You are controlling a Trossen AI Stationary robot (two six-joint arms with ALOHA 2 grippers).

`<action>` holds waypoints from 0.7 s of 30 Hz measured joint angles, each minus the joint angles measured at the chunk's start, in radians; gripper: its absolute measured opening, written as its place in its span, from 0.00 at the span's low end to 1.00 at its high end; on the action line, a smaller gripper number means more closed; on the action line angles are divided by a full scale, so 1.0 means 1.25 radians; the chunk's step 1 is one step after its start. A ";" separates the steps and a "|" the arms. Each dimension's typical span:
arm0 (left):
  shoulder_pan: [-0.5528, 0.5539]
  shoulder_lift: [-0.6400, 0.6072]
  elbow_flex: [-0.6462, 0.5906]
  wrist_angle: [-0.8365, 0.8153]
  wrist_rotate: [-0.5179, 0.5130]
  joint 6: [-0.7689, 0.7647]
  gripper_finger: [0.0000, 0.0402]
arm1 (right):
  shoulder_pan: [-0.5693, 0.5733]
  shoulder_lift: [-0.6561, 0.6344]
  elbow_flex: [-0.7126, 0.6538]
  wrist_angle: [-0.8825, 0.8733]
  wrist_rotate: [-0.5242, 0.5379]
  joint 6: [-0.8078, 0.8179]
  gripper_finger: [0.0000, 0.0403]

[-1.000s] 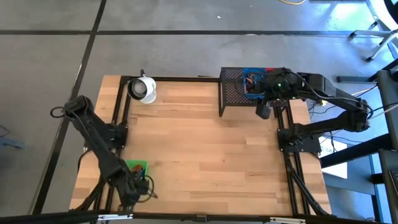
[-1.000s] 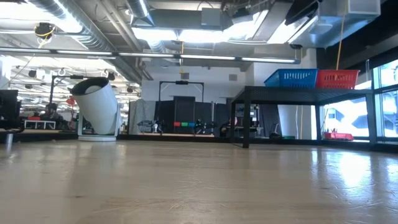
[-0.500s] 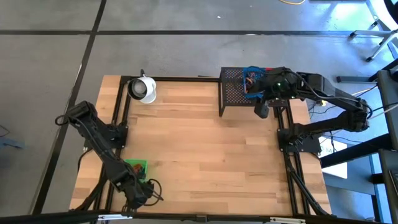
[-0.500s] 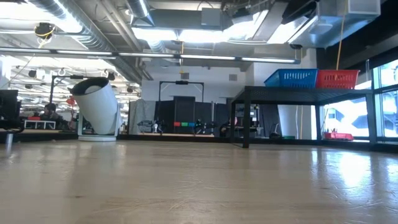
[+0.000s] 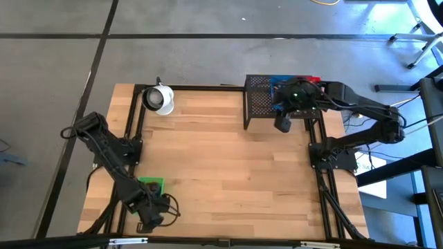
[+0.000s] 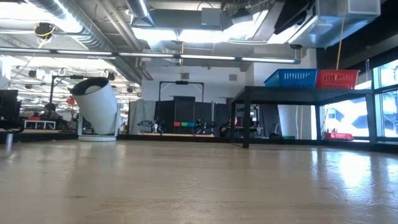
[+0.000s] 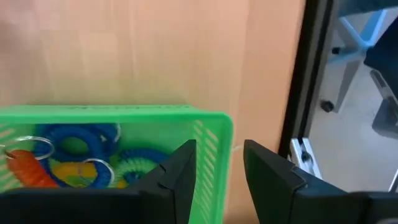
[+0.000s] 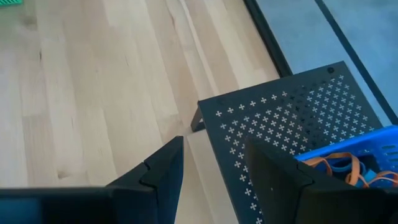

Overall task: Pick & Place Office Desk Supplies
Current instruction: Put the green bin with spring keychains on the shelf

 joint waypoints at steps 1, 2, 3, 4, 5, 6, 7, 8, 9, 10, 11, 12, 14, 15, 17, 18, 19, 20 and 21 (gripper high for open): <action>-0.005 0.000 0.000 0.001 0.000 0.000 0.32 | 0.000 0.004 0.000 -0.001 0.000 0.000 0.43; -0.011 0.000 0.000 0.001 0.002 0.003 0.32 | 0.000 0.008 0.000 -0.001 0.001 0.000 0.43; -0.016 0.002 0.000 0.002 0.002 0.004 0.32 | 0.000 0.010 0.000 -0.001 0.001 -0.001 0.43; -0.023 0.005 0.000 0.002 0.002 0.004 0.32 | 0.000 0.010 0.000 -0.001 0.001 -0.003 0.43; -0.030 0.010 0.000 0.001 0.002 0.004 0.32 | 0.000 0.010 0.000 -0.002 0.001 -0.006 0.43; -0.034 0.016 0.000 0.001 0.002 0.003 0.32 | 0.000 0.010 0.000 -0.002 0.001 -0.010 0.43; -0.038 0.023 0.000 0.001 0.002 0.000 0.32 | 0.000 0.010 0.000 -0.002 0.001 -0.016 0.43; -0.041 0.034 0.000 0.001 0.000 0.000 0.32 | 0.000 0.010 0.000 -0.002 0.001 -0.021 0.43; -0.044 0.046 0.000 0.001 -0.001 0.000 0.32 | 0.000 0.008 0.000 -0.003 0.001 -0.023 0.43; -0.045 0.059 0.000 0.000 -0.001 0.000 0.32 | 0.000 0.007 0.000 -0.003 0.001 -0.023 0.43; -0.046 0.073 0.000 0.000 -0.001 0.000 0.32 | 0.000 0.006 0.000 -0.003 0.001 -0.024 0.43; -0.046 0.088 0.000 -0.001 -0.001 0.000 0.32 | 0.000 0.006 0.000 -0.005 0.001 -0.024 0.43; -0.041 0.112 -0.001 -0.003 0.001 -0.007 0.32 | 0.001 0.006 0.000 -0.011 0.002 -0.024 0.43; -0.037 0.123 -0.001 -0.002 0.007 -0.017 0.31 | 0.001 0.006 0.000 -0.013 0.003 -0.024 0.43; -0.025 0.140 -0.001 -0.001 0.029 -0.031 0.28 | 0.001 0.006 0.000 -0.017 0.003 -0.024 0.43; -0.017 0.145 -0.001 0.004 0.040 -0.031 0.25 | 0.001 0.006 0.000 -0.019 0.003 -0.024 0.43; -0.010 0.148 -0.001 0.010 0.047 -0.023 0.21 | 0.001 0.006 0.000 -0.020 0.003 -0.024 0.43; -0.004 0.148 -0.001 0.019 0.049 -0.003 0.16 | 0.001 0.006 0.000 -0.020 0.003 -0.024 0.43; 0.004 0.148 -0.001 0.024 0.050 0.019 0.10 | 0.001 0.006 0.000 -0.021 0.003 -0.024 0.43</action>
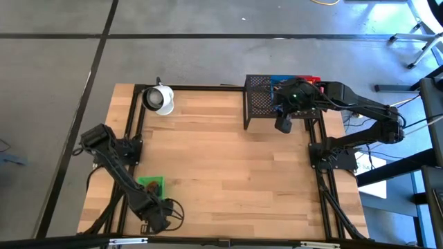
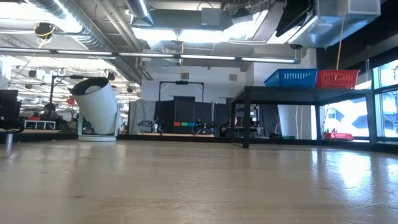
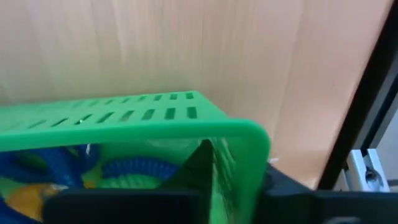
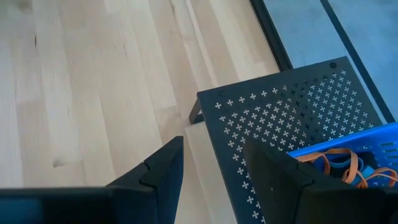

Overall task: Pick & Place Office Desk Supplies
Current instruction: Put the green bin with spring keychains on the shelf

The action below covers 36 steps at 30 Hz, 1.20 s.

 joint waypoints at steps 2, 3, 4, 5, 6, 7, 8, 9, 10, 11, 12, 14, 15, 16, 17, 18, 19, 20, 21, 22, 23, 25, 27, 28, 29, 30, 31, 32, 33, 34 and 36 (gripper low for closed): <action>0.019 -0.003 0.000 0.000 0.000 0.038 0.04 | 0.000 0.000 0.000 -0.004 0.000 0.003 0.43; 0.031 -0.004 0.000 -0.001 -0.002 0.050 0.03 | 0.000 0.000 0.000 -0.007 0.000 0.005 0.43; 0.043 -0.006 0.000 -0.004 -0.005 0.060 0.02 | 0.000 0.000 0.000 -0.010 0.000 0.010 0.43; 0.058 -0.010 0.000 -0.013 -0.015 0.069 0.01 | 0.002 0.000 0.000 -0.014 0.000 0.018 0.43; 0.075 -0.015 0.000 -0.023 -0.025 0.081 0.01 | 0.005 0.000 0.000 -0.018 0.000 0.022 0.42; 0.094 -0.020 0.000 -0.031 -0.037 0.095 0.01 | 0.010 -0.001 0.000 -0.021 0.000 0.024 0.42; 0.114 -0.025 0.001 -0.041 -0.057 0.113 0.01 | 0.016 -0.002 0.000 -0.022 0.000 0.024 0.41; 0.135 -0.029 0.001 -0.052 -0.077 0.137 0.01 | 0.023 -0.003 0.000 -0.023 0.000 0.025 0.41; 0.160 -0.033 0.001 -0.061 -0.093 0.170 0.01 | 0.032 -0.003 0.000 -0.023 0.000 0.026 0.40; 0.185 -0.033 0.007 -0.074 -0.111 0.209 0.00 | 0.041 -0.003 0.000 -0.024 0.000 0.033 0.39; 0.211 -0.033 0.013 -0.086 -0.129 0.254 0.00 | 0.049 -0.003 0.000 -0.024 0.000 0.043 0.38; 0.270 -0.033 0.024 -0.097 -0.162 0.356 0.00 | 0.068 -0.003 0.000 -0.024 0.000 0.059 0.37; 0.303 -0.033 0.028 -0.095 -0.178 0.405 0.00 | 0.077 -0.003 0.000 -0.024 0.000 0.067 0.36; 0.335 -0.033 0.031 -0.094 -0.195 0.448 0.00 | 0.087 -0.003 0.000 -0.024 0.000 0.074 0.35; 0.370 -0.033 0.037 -0.094 -0.214 0.489 0.00 | 0.097 -0.003 0.000 -0.025 0.000 0.085 0.35; 0.403 -0.033 0.042 -0.090 -0.230 0.528 0.00 | 0.106 -0.003 0.000 -0.025 0.000 0.094 0.34; 0.436 -0.033 0.047 -0.083 -0.247 0.565 0.00 | 0.115 -0.003 0.000 -0.025 0.000 0.105 0.33; 0.468 -0.033 0.051 -0.081 -0.264 0.602 0.00 | 0.124 -0.003 0.000 -0.025 0.000 0.113 0.33; 0.500 -0.033 0.056 -0.076 -0.284 0.639 0.00 | 0.132 -0.003 0.000 -0.025 0.000 0.124 0.32; 0.530 -0.033 0.060 -0.065 -0.306 0.674 0.00 | 0.140 -0.003 0.000 -0.025 0.000 0.134 0.32; 0.560 -0.033 0.062 -0.047 -0.327 0.707 0.00 | 0.147 -0.003 0.000 -0.025 0.000 0.147 0.32; 0.617 -0.033 0.065 0.005 -0.358 0.760 0.00 | 0.161 -0.003 0.000 -0.025 0.000 0.170 0.31; 0.667 -0.033 0.066 0.061 -0.366 0.805 0.00 | 0.172 -0.003 0.000 -0.025 0.004 0.192 0.31; 0.689 -0.030 0.066 0.089 -0.368 0.826 0.01 | 0.178 -0.003 0.000 -0.025 0.014 0.200 0.30; 0.710 -0.025 0.066 0.121 -0.368 0.846 0.01 | 0.184 -0.003 0.000 -0.025 0.027 0.208 0.30; 0.730 -0.019 0.066 0.151 -0.369 0.860 0.01 | 0.190 -0.003 0.000 -0.024 0.042 0.213 0.30; 0.747 -0.014 0.066 0.172 -0.370 0.867 0.00 | 0.195 -0.003 0.000 -0.024 0.057 0.213 0.30; 0.762 -0.008 0.066 0.195 -0.371 0.867 0.00 | 0.201 -0.003 0.000 -0.024 0.071 0.214 0.30; 0.778 -0.001 0.066 0.217 -0.371 0.867 0.00 | 0.205 -0.003 0.000 -0.024 0.081 0.214 0.30; 0.789 0.005 0.066 0.228 -0.371 0.868 0.01 | 0.209 -0.003 0.000 -0.023 0.088 0.215 0.30; 0.808 0.016 0.066 0.231 -0.370 0.868 0.01 | 0.216 -0.003 0.000 -0.019 0.091 0.218 0.30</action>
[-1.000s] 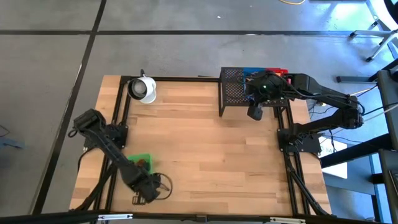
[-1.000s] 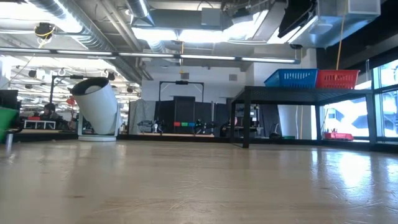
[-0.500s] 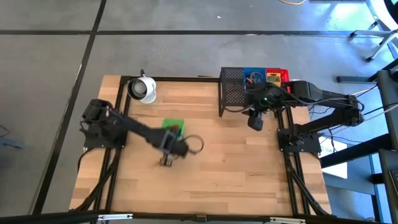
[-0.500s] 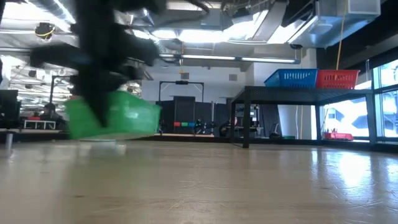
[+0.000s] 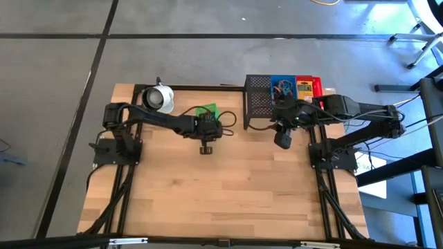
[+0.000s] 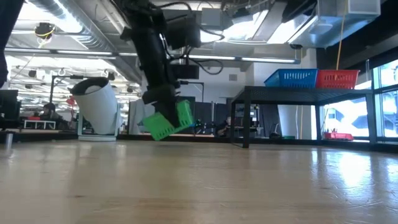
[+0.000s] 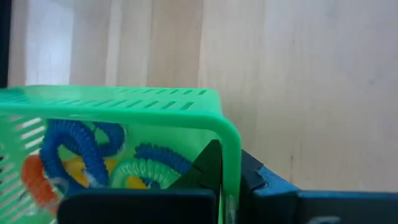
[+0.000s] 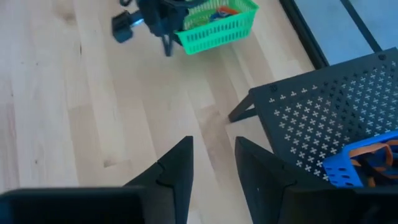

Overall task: Pick & Place Office Desk Supplies
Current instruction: Put the green bin with spring keychains on the shelf

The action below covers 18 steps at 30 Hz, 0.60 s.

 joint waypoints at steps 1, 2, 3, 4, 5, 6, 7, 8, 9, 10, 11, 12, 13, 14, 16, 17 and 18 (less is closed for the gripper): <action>0.007 0.003 0.000 -0.001 0.001 0.000 0.01 | 0.002 0.000 0.000 0.001 -0.001 0.005 0.30; 0.014 0.006 0.000 -0.002 0.004 0.000 0.01 | 0.003 0.000 0.000 0.002 -0.001 0.012 0.30; 0.018 0.009 0.000 0.000 0.007 0.000 0.00 | 0.005 0.000 0.000 0.004 -0.001 0.017 0.30; 0.024 0.014 0.000 0.000 0.012 0.000 0.00 | 0.006 0.000 0.000 0.005 -0.001 0.018 0.30; 0.028 0.017 0.000 -0.004 0.018 0.000 0.00 | 0.006 0.000 0.000 0.004 -0.001 0.019 0.30; 0.031 0.020 0.000 -0.003 0.028 0.000 0.01 | 0.006 0.000 0.000 0.005 -0.001 0.019 0.30; 0.034 0.024 0.000 0.002 0.034 0.000 0.01 | 0.006 0.000 0.000 0.004 -0.001 0.019 0.30; 0.036 0.029 0.000 0.003 0.039 0.000 0.01 | 0.006 0.000 0.000 0.005 -0.001 0.022 0.30; 0.038 0.034 0.000 0.001 0.046 0.000 0.01 | 0.006 0.000 0.000 0.004 -0.001 0.028 0.30; 0.039 0.040 0.000 0.002 0.049 0.000 0.01 | 0.006 0.000 0.000 0.005 -0.001 0.033 0.30; 0.039 0.045 0.000 0.003 0.051 0.000 0.01 | 0.006 0.000 0.000 0.005 -0.001 0.036 0.30; 0.039 0.050 0.000 0.000 0.051 0.000 0.01 | 0.006 0.000 0.000 0.004 -0.001 0.037 0.30; 0.039 0.054 0.000 0.002 0.052 0.000 0.01 | 0.006 0.000 0.000 0.005 -0.001 0.037 0.30; 0.039 0.055 0.000 0.001 0.052 0.000 0.01 | 0.006 0.000 0.000 0.004 -0.001 0.037 0.30; 0.039 0.055 0.000 0.002 0.048 -0.001 0.01 | 0.006 0.000 0.000 0.005 -0.001 0.037 0.30; 0.038 0.055 0.000 0.003 0.042 -0.002 0.01 | 0.006 0.000 0.000 0.005 -0.001 0.037 0.30; 0.038 0.054 0.000 0.003 0.036 -0.012 0.02 | 0.006 0.000 0.000 0.005 -0.001 0.037 0.30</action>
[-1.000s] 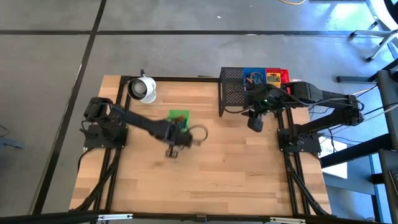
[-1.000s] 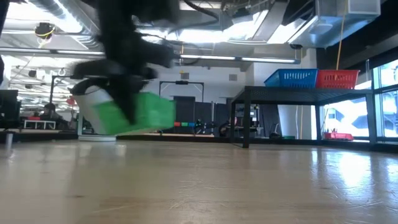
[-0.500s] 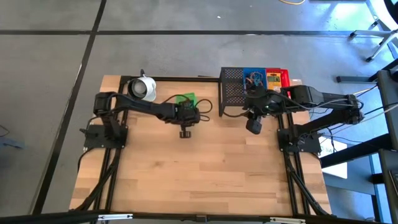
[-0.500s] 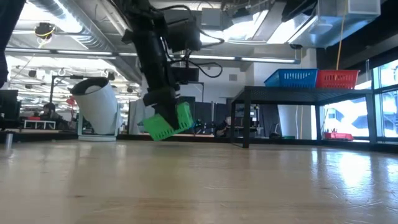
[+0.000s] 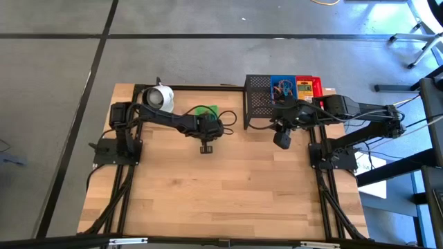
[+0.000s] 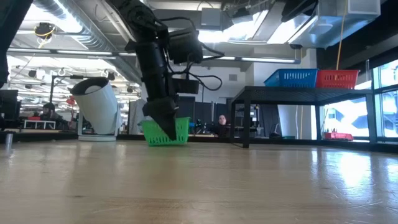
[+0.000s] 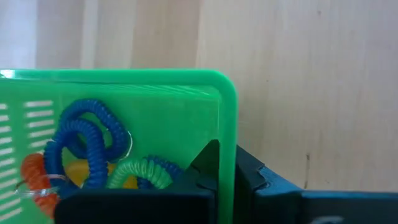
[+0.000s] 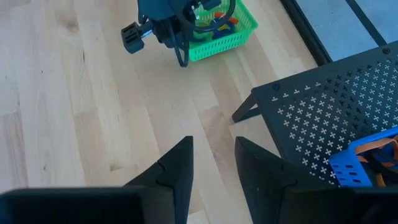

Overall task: Pick & Place Office Desk Supplies
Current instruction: Put the green bin with spring keychains on the shelf

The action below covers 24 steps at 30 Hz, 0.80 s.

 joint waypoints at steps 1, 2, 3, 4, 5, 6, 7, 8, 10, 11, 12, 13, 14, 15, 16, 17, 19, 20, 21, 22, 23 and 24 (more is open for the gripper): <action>0.000 -0.003 0.000 -0.001 -0.008 -0.014 0.03 | 0.000 0.000 0.000 0.000 0.000 0.000 0.30; 0.000 -0.005 0.000 0.001 -0.018 -0.032 0.03 | 0.000 0.000 0.000 0.000 0.000 0.000 0.30; 0.000 -0.006 0.000 0.003 -0.028 -0.049 0.04 | 0.000 0.000 0.000 0.000 0.000 0.000 0.30; 0.000 -0.005 0.000 0.002 -0.033 -0.056 0.05 | 0.000 0.000 0.000 0.000 0.000 0.000 0.30; 0.000 -0.005 0.000 0.001 -0.032 -0.058 0.06 | 0.000 0.000 0.000 0.000 0.000 0.000 0.30; 0.000 -0.005 0.000 0.002 -0.030 -0.059 0.07 | 0.000 0.000 0.000 0.000 0.000 0.000 0.30; -0.002 -0.005 0.000 0.005 -0.029 -0.059 0.08 | 0.000 0.000 0.000 0.000 0.000 0.000 0.30; -0.005 -0.005 0.000 0.007 -0.028 -0.059 0.10 | 0.000 0.000 0.000 0.000 0.000 0.000 0.30; -0.011 -0.005 0.000 0.019 -0.028 -0.059 0.13 | 0.000 0.000 0.000 0.000 0.000 -0.001 0.30; -0.014 -0.005 0.000 0.027 -0.029 -0.059 0.14 | 0.000 0.000 0.000 0.000 0.000 -0.003 0.30; -0.018 -0.005 0.005 0.026 -0.031 -0.059 0.16 | 0.000 0.000 0.000 0.000 0.000 -0.004 0.30; -0.020 -0.005 0.013 0.021 -0.032 -0.059 0.17 | 0.000 0.000 0.000 0.000 0.000 -0.004 0.30; -0.023 -0.005 0.025 0.018 -0.033 -0.059 0.19 | 0.000 0.000 0.000 0.000 0.000 -0.005 0.30; -0.025 -0.005 0.041 0.015 -0.034 -0.059 0.20 | 0.000 0.000 0.000 0.000 0.000 -0.006 0.30; -0.027 -0.005 0.057 0.008 -0.037 -0.059 0.21 | 0.000 0.000 0.000 0.002 0.000 -0.006 0.30; -0.027 -0.005 0.076 -0.009 -0.039 -0.059 0.22 | 0.000 0.000 0.000 0.006 0.000 -0.006 0.30; -0.028 -0.005 0.124 -0.063 -0.037 -0.059 0.22 | 0.000 0.000 0.000 0.011 0.000 -0.006 0.30; -0.028 -0.005 0.153 -0.099 -0.033 -0.059 0.22 | 0.000 0.000 0.000 0.015 0.000 -0.006 0.30; -0.028 -0.006 0.181 -0.137 -0.030 -0.059 0.22 | 0.000 0.001 0.000 0.021 0.000 -0.008 0.30; -0.028 -0.006 0.208 -0.180 -0.029 -0.060 0.22 | 0.000 0.002 0.000 0.028 0.000 -0.009 0.30; -0.028 -0.006 0.235 -0.227 -0.028 -0.061 0.22 | 0.000 0.004 0.000 0.036 0.000 -0.009 0.30; -0.028 -0.006 0.261 -0.274 -0.029 -0.065 0.21 | 0.000 0.007 0.000 0.044 0.000 -0.009 0.30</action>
